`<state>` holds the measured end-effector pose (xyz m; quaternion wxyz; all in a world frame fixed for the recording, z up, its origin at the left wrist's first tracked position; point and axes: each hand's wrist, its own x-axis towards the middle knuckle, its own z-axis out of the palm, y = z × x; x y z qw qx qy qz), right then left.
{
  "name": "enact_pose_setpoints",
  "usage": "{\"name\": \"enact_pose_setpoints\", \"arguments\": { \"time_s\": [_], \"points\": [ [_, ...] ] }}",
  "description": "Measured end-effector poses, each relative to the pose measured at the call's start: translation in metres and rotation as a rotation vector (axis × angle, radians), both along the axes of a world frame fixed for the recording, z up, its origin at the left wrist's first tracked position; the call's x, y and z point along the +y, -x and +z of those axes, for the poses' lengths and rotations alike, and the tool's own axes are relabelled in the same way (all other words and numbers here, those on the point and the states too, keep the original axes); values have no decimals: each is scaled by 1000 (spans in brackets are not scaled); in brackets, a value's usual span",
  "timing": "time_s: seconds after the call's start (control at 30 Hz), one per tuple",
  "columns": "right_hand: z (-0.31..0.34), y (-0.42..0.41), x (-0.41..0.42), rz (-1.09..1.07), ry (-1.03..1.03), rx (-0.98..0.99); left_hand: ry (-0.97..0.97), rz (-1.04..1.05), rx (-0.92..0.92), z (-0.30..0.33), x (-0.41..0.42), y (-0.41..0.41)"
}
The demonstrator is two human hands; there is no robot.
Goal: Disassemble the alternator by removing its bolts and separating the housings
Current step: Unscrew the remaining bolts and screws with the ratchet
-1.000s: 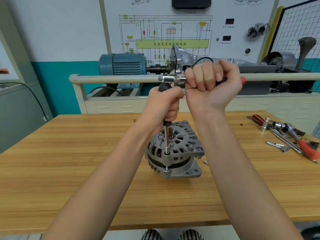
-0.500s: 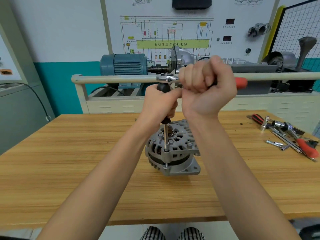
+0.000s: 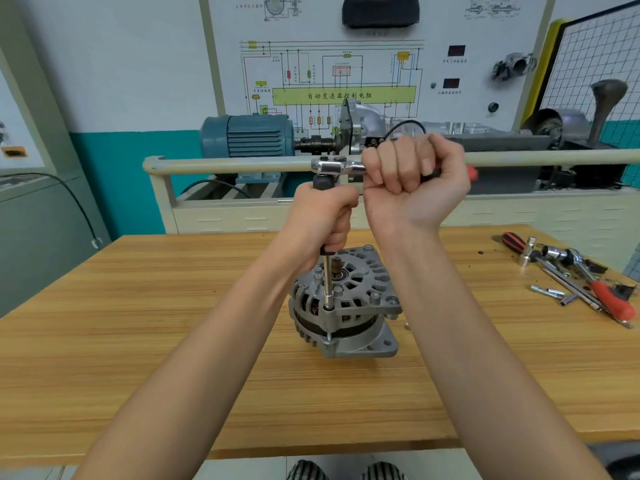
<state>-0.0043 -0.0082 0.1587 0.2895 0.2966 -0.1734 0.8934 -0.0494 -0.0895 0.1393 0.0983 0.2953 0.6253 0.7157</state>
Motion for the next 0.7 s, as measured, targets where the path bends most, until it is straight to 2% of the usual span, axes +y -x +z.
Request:
{"name": "enact_pose_setpoints", "arguments": {
  "time_s": [0.07, 0.17, 0.2, 0.27, 0.3, 0.37, 0.5, 0.63, 0.7],
  "points": [
    [-6, -7, -14, -258, -160, 102, 3, 113, 2, 0, 4, -4],
    [-17, -13, -40, -839, -401, 219, 86, 332, 124, -4, 12, -1],
    [-19, -14, -46, -955, -468, 224, 103, 365, 149, -5, 13, -1],
    [-19, -13, -48, -987, -496, 231, 57, 320, 170, -6, 11, -1],
    [-16, -12, -45, -917, -463, 240, 11, 303, 172, -5, 9, -1],
    [-7, -9, -32, -636, -356, 224, -53, 298, 151, -5, 5, -1],
    [5, 1, 1, -70, -126, 3, -25, 109, 124, -5, -4, 3],
    [5, 20, 19, 265, 130, -135, -45, -214, 73, 0, -10, 8],
    [4, 24, 21, 308, 196, -155, -36, -318, -1, 3, -8, 7]
  ]
}}
